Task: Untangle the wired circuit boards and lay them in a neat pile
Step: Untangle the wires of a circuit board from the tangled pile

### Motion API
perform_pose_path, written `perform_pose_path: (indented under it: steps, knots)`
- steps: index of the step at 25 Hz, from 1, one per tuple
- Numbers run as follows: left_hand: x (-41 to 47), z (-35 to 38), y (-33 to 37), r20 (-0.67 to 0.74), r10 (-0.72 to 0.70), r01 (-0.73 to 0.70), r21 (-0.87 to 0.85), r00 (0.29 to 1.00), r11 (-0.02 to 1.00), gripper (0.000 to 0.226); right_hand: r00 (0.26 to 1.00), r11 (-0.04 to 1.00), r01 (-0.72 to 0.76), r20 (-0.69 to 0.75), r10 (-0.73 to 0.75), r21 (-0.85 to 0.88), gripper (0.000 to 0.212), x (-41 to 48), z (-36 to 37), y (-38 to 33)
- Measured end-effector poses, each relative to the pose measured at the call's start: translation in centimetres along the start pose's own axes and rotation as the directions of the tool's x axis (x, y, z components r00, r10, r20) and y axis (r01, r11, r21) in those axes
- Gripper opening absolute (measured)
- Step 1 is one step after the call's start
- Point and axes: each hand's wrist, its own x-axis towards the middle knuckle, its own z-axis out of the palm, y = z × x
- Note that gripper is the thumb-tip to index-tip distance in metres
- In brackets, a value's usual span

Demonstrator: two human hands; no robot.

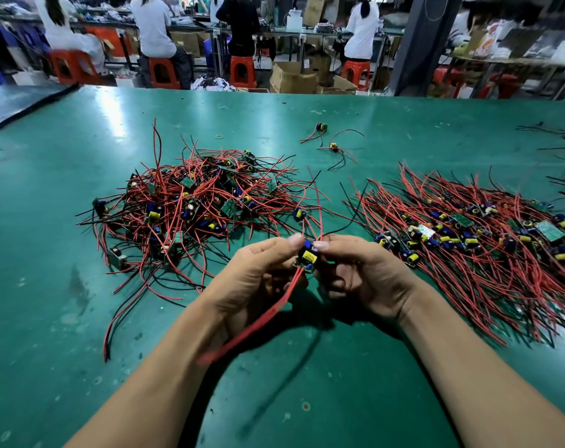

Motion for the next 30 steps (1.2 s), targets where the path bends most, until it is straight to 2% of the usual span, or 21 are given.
perform_pose_path:
  steps: [6,11,19,23,30]
  knots:
    - [0.6,-0.1,-0.4,-0.064,0.054,-0.053,0.006,0.996,0.999,0.019,0.993,0.999,0.002,-0.12,-0.008,-0.053,0.008,0.6,-0.2,0.1]
    - [0.7,-0.1,-0.8,-0.078,0.069,-0.066,0.044,0.995,0.997,0.022,0.983,0.997,0.064,-0.17,-0.071,-0.051,0.008,0.9,-0.5,0.2]
    - [0.7,0.4,-0.5,-0.088,0.084,-0.079,0.067,0.992,0.995,0.01,0.985,0.993,0.1,-0.146,-0.091,0.06,0.02,1.2,-0.4,0.8]
    - [0.6,0.5,-0.4,-0.102,0.082,-0.072,0.104,0.991,0.992,0.01,0.991,0.994,0.085,-0.112,-0.077,0.069,0.008,1.1,-0.4,0.9]
    - [0.8,0.6,-0.6,-0.127,0.102,-0.081,0.157,0.987,0.984,0.012,0.986,0.995,0.095,-0.135,-0.095,-0.011,0.016,1.5,-0.1,1.2]
